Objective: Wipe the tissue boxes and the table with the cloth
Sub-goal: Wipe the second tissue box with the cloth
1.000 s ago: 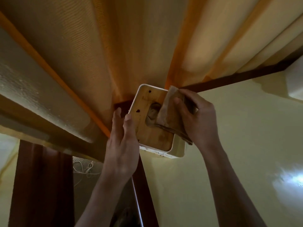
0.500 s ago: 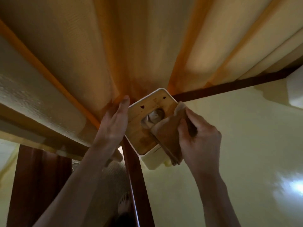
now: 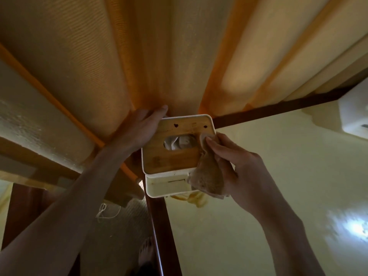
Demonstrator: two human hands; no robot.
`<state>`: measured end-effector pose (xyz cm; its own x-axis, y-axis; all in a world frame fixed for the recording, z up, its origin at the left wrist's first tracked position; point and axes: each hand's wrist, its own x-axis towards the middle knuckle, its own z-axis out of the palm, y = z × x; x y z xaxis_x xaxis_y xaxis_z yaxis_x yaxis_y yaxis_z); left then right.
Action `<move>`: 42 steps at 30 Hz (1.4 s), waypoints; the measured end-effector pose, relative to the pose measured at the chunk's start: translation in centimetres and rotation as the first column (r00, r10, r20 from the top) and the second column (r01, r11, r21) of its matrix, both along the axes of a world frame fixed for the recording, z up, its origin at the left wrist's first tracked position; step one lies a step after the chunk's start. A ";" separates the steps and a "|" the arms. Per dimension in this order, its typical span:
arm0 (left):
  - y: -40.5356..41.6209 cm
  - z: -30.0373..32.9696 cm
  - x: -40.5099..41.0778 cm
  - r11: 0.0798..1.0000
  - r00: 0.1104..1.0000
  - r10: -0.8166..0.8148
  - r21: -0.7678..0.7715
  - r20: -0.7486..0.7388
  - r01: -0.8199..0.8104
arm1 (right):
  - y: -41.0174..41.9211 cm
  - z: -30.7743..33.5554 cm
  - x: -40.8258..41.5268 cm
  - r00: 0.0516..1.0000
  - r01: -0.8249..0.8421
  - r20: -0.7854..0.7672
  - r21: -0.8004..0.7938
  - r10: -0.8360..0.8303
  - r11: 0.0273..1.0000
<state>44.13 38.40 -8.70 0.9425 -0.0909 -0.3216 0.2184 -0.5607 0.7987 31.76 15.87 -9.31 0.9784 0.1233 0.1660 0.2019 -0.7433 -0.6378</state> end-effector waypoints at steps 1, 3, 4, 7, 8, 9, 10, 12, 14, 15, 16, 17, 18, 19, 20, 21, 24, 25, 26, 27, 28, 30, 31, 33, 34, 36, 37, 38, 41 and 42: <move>0.0 -0.1 0.3 0.999 0.999 -0.040 0.000 0.005 0.040 | 0.2 0.0 0.0 1.000 -0.002 -0.003 -0.010 0.002 1.000; 0.0 0.2 0.5 0.995 0.994 -0.104 0.009 0.017 0.104 | 1.0 -0.1 -0.2 0.999 0.044 -0.021 -0.003 -0.044 0.999; 0.1 0.4 0.4 0.991 0.991 -0.128 0.034 0.030 0.127 | 1.6 -0.1 -0.6 0.996 0.090 0.005 -0.018 -0.090 0.996; -0.1 1.7 -1.0 0.958 0.964 -0.212 0.230 0.163 0.172 | 2.9 -0.5 -2.2 0.967 0.216 0.157 -0.074 -0.202 0.974; -0.5 2.3 -1.8 0.940 0.946 -0.234 0.299 0.226 0.162 | 3.3 -0.9 -2.9 0.966 0.213 0.167 -0.089 -0.196 0.973; -1.0 2.5 -2.7 0.916 0.925 -0.260 0.373 0.276 0.146 | 3.7 -1.3 -3.5 0.974 0.190 0.146 -0.123 -0.172 0.974; -1.5 2.4 -3.5 0.889 0.907 -0.286 0.438 0.308 0.132 | 4.2 -1.7 -4.0 0.983 0.164 0.113 -0.165 -0.147 0.973; -2.4 1.4 -4.5 0.873 0.886 -0.307 0.473 0.347 0.117 | 5.2 -2.3 -5.1 0.989 0.144 0.069 -0.223 -0.132 0.964; -2.8 0.2 -4.7 0.871 0.878 -0.318 0.476 0.358 0.122 | 5.8 -2.2 -5.8 0.990 0.144 0.037 -0.249 -0.139 0.958; -2.7 -0.2 -4.7 0.863 0.866 -0.337 0.488 0.370 0.127 | 6.0 -1.9 -6.1 0.990 0.141 0.020 -0.267 -0.141 0.953; -2.6 -0.5 -4.7 0.862 0.848 -0.354 0.490 0.393 0.133 | 6.1 -1.6 -6.4 0.990 0.139 0.008 -0.290 -0.143 0.947; -2.5 -0.6 -4.7 0.872 0.834 -0.355 0.472 0.422 0.132 | 6.1 -1.3 -6.7 0.989 0.138 0.000 -0.312 -0.145 0.940; -2.5 -0.8 -4.8 0.889 0.825 -0.338 0.442 0.452 0.122 | 6.2 -1.2 -6.9 0.989 0.138 -0.005 -0.330 -0.148 0.934; -2.6 -1.0 -4.8 0.903 0.821 -0.318 0.415 0.474 0.110 | 6.3 -1.1 -7.0 0.988 0.140 -0.008 -0.343 -0.152 0.929; -2.6 -1.1 -4.8 0.915 0.820 -0.296 0.391 0.489 0.097 | 6.4 -1.0 -7.1 0.988 0.142 -0.011 -0.351 -0.156 0.926; -2.6 -1.3 -4.7 0.922 0.820 -0.278 0.377 0.501 0.082 | 6.5 -1.0 -7.0 0.987 0.143 -0.016 -0.352 -0.159 0.925; -2.4 -2.2 -4.9 0.904 0.720 -0.313 0.427 0.619 0.026 | 6.5 -1.2 -6.6 0.986 0.148 -0.023 -0.325 -0.164 0.934; -2.2 -2.7 -5.0 0.881 0.680 -0.358 0.473 0.640 0.017 | 6.5 -1.2 -6.4 0.986 0.150 -0.021 -0.308 -0.165 0.939; -1.9 -3.4 -4.9 0.859 0.643 -0.398 0.512 0.655 0.009 | 6.5 -1.3 -6.2 0.986 0.156 -0.015 -0.288 -0.167 0.945; -1.7 -3.7 -4.7 0.850 0.647 -0.419 0.526 0.637 0.032 | 6.5 -1.4 -5.9 0.985 0.165 -0.009 -0.264 -0.173 0.950; -1.7 -3.4 -4.7 0.843 0.649 -0.432 0.536 0.626 0.044 | 6.4 -1.5 -5.5 0.983 0.174 -0.009 -0.239 -0.182 0.955; -1.8 -2.7 -4.6 0.875 0.714 -0.374 0.479 0.592 0.061 | 6.3 -1.6 -4.7 0.982 0.183 -0.018 -0.195 -0.190 0.963; -1.8 -2.5 -4.5 0.891 0.739 -0.345 0.450 0.579 0.064 | 6.3 -1.6 -4.1 0.981 0.183 -0.025 -0.174 -0.190 0.968; -1.8 -2.3 -4.6 0.881 0.703 -0.364 0.471 0.611 0.046 | 6.1 -1.5 -2.8 0.981 0.183 -0.033 -0.140 -0.189 0.973; -1.8 -2.5 -4.5 0.855 0.662 -0.415 0.517 0.624 0.049 | 5.9 -1.5 -2.0 0.981 0.184 -0.030 -0.132 -0.190 0.974; -1.5 -3.0 -4.3 0.832 0.646 -0.460 0.550 0.609 0.074 | 5.4 -1.6 -0.6 0.982 0.182 -0.027 -0.141 -0.187 0.973; -1.5 -3.0 -4.2 0.827 0.654 -0.464 0.557 0.597 0.078 | 5.2 -1.7 -0.1 0.983 0.175 -0.026 -0.152 -0.181 0.973; -1.5 -2.9 -4.2 0.827 0.668 -0.456 0.556 0.588 0.075 | 5.0 -1.8 0.2 0.985 0.166 -0.027 -0.160 -0.172 0.973; -2.0 -2.5 -4.4 0.871 0.717 -0.379 0.487 0.585 0.063 | 4.8 -2.2 0.1 0.989 0.144 -0.017 -0.151 -0.148 0.978; -2.2 -2.3 -4.5 0.885 0.729 -0.350 0.462 0.588 0.052 | 4.8 -2.3 -0.3 0.989 0.147 -0.002 -0.143 -0.149 0.979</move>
